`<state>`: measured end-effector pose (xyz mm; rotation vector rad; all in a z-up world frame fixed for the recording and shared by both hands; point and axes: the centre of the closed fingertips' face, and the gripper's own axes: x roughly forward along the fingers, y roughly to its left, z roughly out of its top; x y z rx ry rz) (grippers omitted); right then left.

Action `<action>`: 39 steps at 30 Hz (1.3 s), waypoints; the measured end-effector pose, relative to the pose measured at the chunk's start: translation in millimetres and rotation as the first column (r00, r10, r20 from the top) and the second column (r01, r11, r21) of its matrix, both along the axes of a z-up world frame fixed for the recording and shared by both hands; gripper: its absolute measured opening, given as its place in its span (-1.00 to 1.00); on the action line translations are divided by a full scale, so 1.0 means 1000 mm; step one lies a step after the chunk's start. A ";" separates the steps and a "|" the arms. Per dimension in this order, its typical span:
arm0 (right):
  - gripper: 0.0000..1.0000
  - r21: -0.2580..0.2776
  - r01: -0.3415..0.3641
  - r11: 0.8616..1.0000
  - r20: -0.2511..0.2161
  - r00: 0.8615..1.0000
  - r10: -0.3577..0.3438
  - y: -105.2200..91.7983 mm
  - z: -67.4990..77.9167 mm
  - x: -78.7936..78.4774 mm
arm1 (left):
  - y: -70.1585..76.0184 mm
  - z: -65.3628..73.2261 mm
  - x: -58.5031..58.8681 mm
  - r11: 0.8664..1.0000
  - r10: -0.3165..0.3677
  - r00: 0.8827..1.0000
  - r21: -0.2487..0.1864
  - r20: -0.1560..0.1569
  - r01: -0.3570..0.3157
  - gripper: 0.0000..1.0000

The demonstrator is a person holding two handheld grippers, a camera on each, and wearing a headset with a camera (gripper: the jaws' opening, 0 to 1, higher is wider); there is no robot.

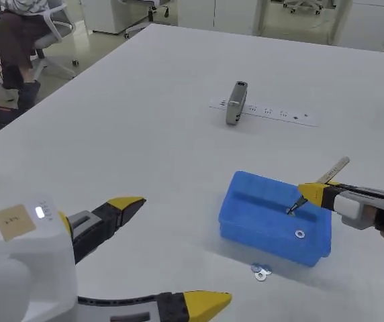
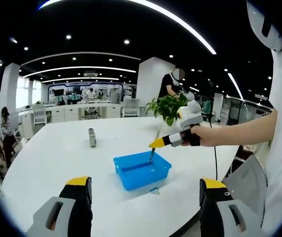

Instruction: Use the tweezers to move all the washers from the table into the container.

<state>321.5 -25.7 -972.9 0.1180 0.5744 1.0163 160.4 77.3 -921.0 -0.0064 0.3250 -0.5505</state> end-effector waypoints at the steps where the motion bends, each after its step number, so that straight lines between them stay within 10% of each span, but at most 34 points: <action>1: -0.94 -0.009 -0.003 1.000 0.003 1.000 0.003 0.001 -0.002 0.001 | 0.000 0.000 0.000 1.000 -0.003 1.000 0.000 -0.001 0.003 0.84; 39: -0.94 -0.181 -0.060 0.982 -0.026 0.998 0.057 0.002 -0.055 0.012 | 0.011 -0.003 -0.001 1.000 0.027 1.000 0.001 -0.005 -0.027 0.83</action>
